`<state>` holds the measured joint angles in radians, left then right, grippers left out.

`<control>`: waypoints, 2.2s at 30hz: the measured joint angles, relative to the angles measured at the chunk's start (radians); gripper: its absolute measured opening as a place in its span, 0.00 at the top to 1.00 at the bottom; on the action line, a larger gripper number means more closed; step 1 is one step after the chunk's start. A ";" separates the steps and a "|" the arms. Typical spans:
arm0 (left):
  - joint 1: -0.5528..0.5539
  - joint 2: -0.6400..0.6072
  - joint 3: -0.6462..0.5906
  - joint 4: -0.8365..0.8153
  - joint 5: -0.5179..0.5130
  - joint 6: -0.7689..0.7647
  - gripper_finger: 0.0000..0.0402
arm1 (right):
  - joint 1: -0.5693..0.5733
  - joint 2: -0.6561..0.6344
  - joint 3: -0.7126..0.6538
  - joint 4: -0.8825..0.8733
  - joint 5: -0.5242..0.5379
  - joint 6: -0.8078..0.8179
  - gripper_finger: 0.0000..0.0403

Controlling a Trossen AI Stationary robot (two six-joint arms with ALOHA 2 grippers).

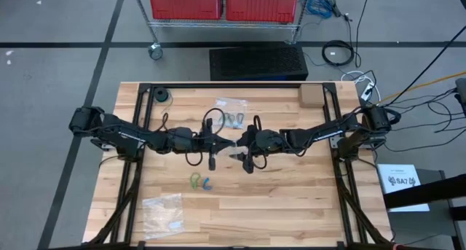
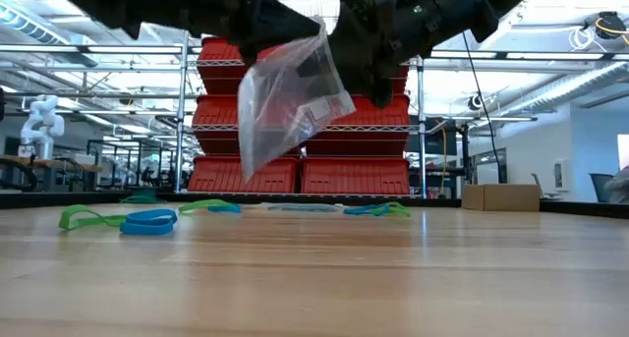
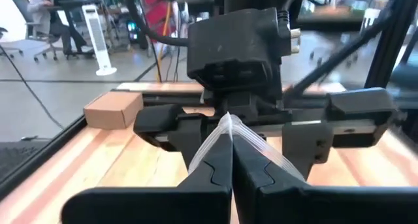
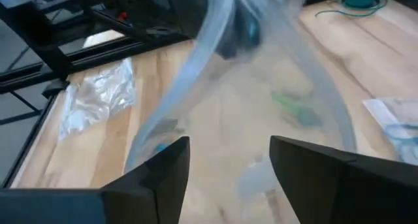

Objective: Sort rubber bands
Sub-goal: Open the bottom right zip bag, then put the right green rubber band into the bottom right zip bag

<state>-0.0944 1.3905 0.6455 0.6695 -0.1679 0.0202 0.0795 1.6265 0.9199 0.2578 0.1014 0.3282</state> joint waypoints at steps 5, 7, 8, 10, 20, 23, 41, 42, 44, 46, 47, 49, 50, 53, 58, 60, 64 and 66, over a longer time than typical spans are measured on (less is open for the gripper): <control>0.000 0.000 -0.047 0.068 0.002 -0.020 1.00 | -0.002 -0.039 0.000 -0.050 0.001 -0.003 0.50; 0.000 0.002 -0.050 0.067 0.003 -0.023 1.00 | -0.002 -0.062 0.000 -0.077 0.001 -0.006 0.50; 0.000 0.006 -0.051 0.069 0.003 -0.023 1.00 | -0.002 -0.071 0.000 -0.087 0.001 -0.006 0.50; 0.000 0.017 -0.051 0.078 0.006 -0.023 1.00 | -0.001 -0.081 0.000 -0.088 0.001 -0.006 0.50; 0.000 0.128 -0.051 0.205 0.033 -0.018 1.00 | -0.002 -0.082 0.000 -0.104 0.001 -0.003 0.50; 0.000 0.134 -0.051 0.207 0.033 -0.016 1.00 | -0.002 -0.082 0.000 -0.099 0.003 -0.002 0.47; 0.011 0.026 -0.051 0.061 0.035 0.040 1.00 | 0.001 -0.230 0.000 -0.251 0.002 -0.033 0.31; 0.011 0.023 -0.051 0.049 0.035 0.042 1.00 | 0.001 -0.245 0.000 -0.264 0.002 -0.033 0.31; 0.012 0.020 -0.051 0.026 0.034 0.046 1.00 | 0.001 -0.274 0.000 -0.287 0.002 -0.034 0.31; 0.014 0.019 -0.051 -0.011 0.028 0.046 1.00 | 0.001 -0.299 0.000 -0.313 0.002 -0.038 0.31; 0.014 0.019 -0.051 -0.031 0.023 0.045 1.00 | 0.001 -0.312 0.001 -0.327 0.002 -0.042 0.31; 0.014 0.019 -0.051 -0.060 0.010 0.041 1.00 | 0.001 -0.335 0.001 -0.383 0.018 -0.053 0.31; 0.014 0.019 -0.051 -0.066 0.009 0.041 1.00 | 0.001 -0.342 0.003 -0.423 0.039 -0.055 0.31; 0.014 0.016 -0.051 -0.076 0.008 0.041 1.00 | -0.002 -0.341 0.003 -0.594 0.111 -0.025 0.31; 0.013 -0.040 -0.051 -0.109 0.008 0.047 1.00 | -0.028 -0.275 0.002 -0.705 0.142 0.068 0.31; 0.014 -0.082 -0.051 -0.144 0.012 0.048 1.00 | -0.038 -0.232 0.002 -0.702 0.143 0.067 0.31; 0.003 -0.178 -0.051 -0.238 0.022 0.055 1.00 | -0.070 -0.132 0.001 -0.678 0.159 0.055 0.31; -0.011 -0.224 -0.051 -0.305 0.023 0.065 1.00 | -0.089 -0.090 0.000 -0.683 0.183 0.045 0.30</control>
<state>-0.1058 1.1668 0.5945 0.3646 -0.1446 0.0849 -0.0097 1.5369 0.9203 -0.4251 0.2840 0.3733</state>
